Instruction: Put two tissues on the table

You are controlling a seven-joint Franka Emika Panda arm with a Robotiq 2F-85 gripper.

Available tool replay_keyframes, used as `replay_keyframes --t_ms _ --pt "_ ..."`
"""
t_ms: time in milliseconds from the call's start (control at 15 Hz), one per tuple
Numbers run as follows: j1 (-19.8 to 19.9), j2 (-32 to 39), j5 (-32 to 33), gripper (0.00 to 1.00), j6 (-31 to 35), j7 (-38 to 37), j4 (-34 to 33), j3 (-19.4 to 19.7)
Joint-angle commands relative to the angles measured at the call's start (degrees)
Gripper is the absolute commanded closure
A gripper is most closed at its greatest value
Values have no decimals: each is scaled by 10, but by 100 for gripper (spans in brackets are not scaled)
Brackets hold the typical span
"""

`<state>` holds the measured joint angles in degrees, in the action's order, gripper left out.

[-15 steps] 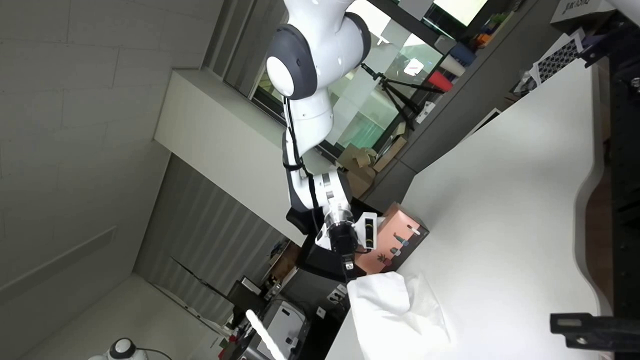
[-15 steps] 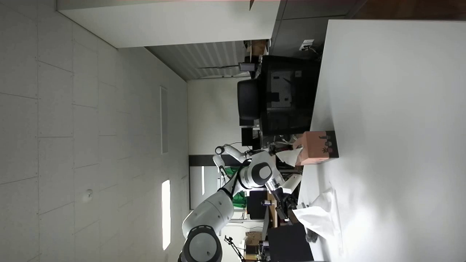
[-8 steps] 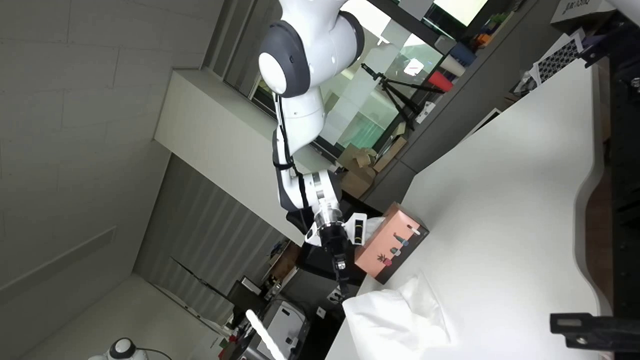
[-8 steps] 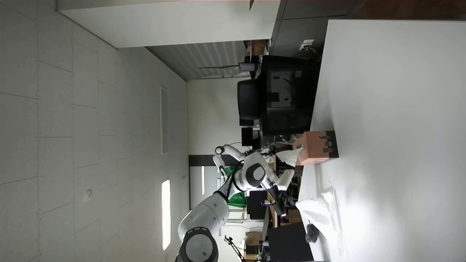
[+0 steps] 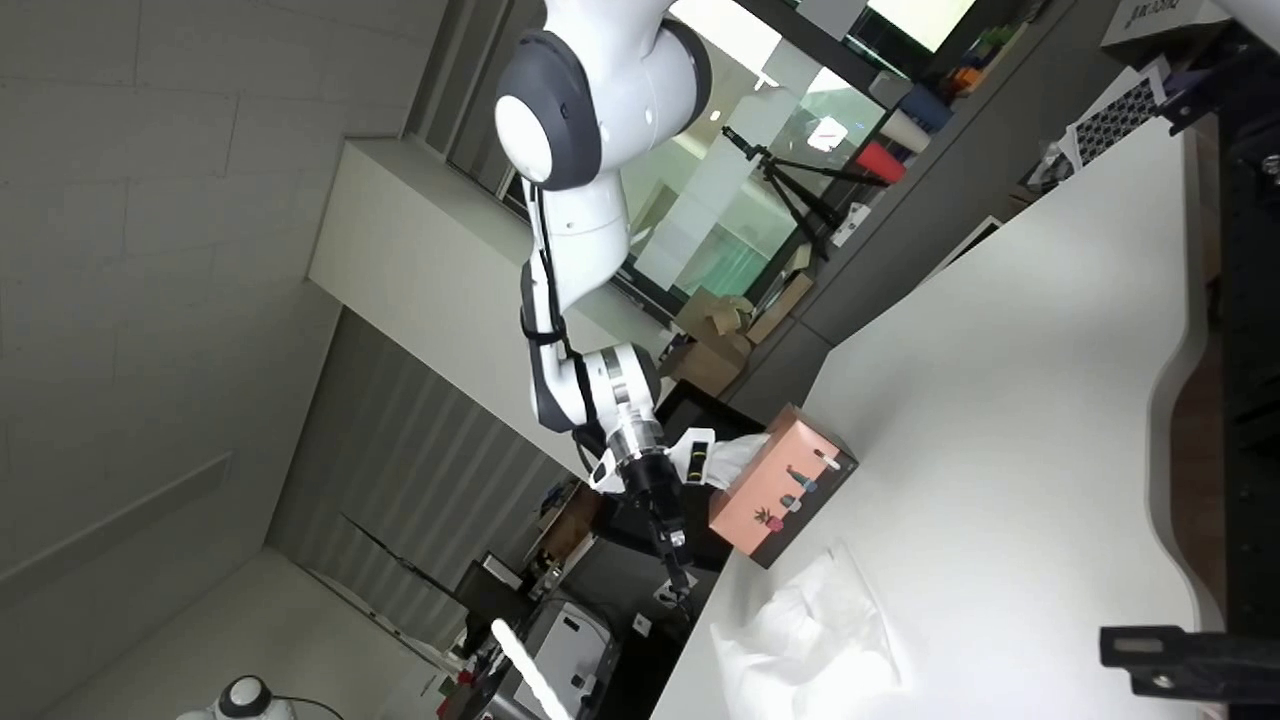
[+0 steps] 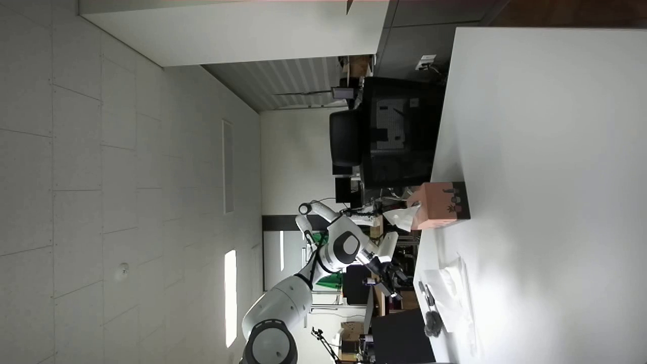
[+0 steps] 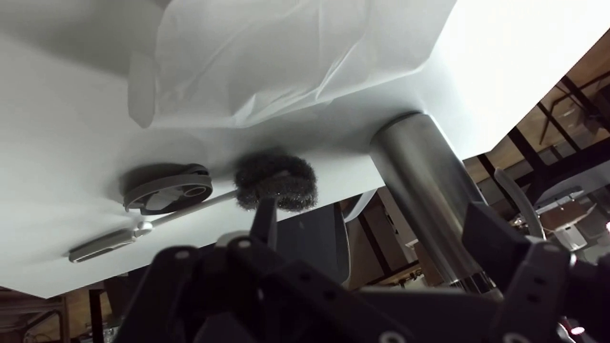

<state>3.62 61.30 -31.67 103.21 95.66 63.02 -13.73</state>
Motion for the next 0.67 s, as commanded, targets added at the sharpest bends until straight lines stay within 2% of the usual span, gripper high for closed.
replay_keyframes --t_ms 0,133,200,267,600 --pt "-10 -40 40 0 40 -21 39 5" --pt "-12 -49 59 0 44 -33 46 4" --pt "-8 -51 65 0 17 -42 46 1" --pt "-4 -20 58 0 30 -19 15 -11" --pt "-5 -30 66 0 23 -27 27 -9"
